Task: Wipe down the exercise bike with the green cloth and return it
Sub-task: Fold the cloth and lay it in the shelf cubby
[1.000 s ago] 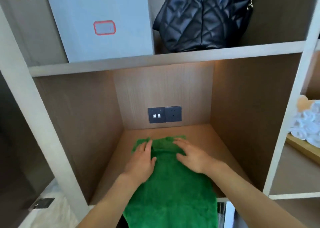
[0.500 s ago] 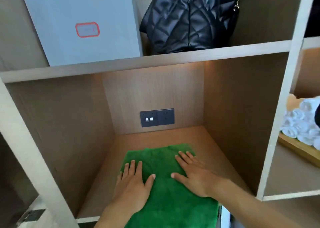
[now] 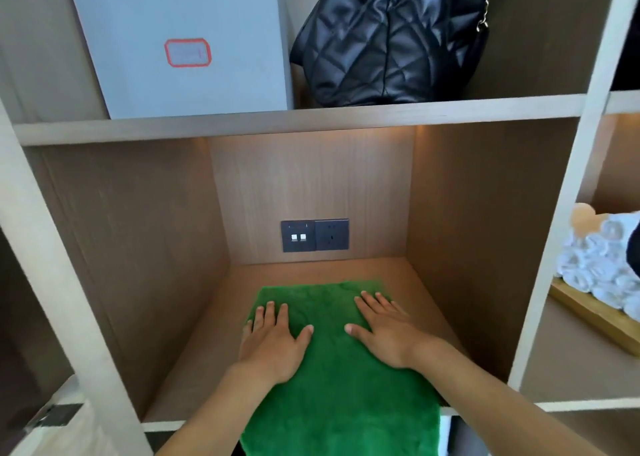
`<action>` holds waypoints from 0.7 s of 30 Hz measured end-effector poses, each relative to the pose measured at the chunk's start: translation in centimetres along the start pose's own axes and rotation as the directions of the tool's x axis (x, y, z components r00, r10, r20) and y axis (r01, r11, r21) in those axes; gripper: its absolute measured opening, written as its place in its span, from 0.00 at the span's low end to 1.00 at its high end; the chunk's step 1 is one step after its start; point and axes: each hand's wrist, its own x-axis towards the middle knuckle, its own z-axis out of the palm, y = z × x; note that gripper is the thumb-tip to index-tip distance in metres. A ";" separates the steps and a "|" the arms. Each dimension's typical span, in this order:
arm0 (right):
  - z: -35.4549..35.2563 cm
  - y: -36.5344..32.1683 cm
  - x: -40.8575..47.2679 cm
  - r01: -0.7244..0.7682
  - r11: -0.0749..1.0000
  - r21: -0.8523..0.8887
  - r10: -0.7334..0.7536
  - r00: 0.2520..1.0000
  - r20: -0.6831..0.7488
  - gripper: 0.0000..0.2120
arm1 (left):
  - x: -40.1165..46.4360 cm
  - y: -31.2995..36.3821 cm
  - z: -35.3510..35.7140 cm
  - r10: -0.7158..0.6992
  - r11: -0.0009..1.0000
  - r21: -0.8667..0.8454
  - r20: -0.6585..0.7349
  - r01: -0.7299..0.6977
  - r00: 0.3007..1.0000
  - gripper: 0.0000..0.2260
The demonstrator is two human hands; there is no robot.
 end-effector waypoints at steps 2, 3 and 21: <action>-0.5 0.2 1.8 -0.026 1.000 -0.003 0.026 1.000 -0.003 0.40 | 2.2 0.2 -0.5 -0.007 1.000 0.005 -0.009 0.007 1.000 0.40; -0.7 0.2 2.5 -0.031 1.000 -0.005 0.031 1.000 -0.005 0.40 | 3.0 0.3 -0.7 -0.010 1.000 0.005 -0.006 0.010 1.000 0.40; -3.2 -2.6 -2.0 0.170 0.982 0.088 -0.122 0.910 -0.396 0.28 | -6.2 -1.0 0.2 0.281 0.959 -0.022 -0.049 -0.282 0.958 0.28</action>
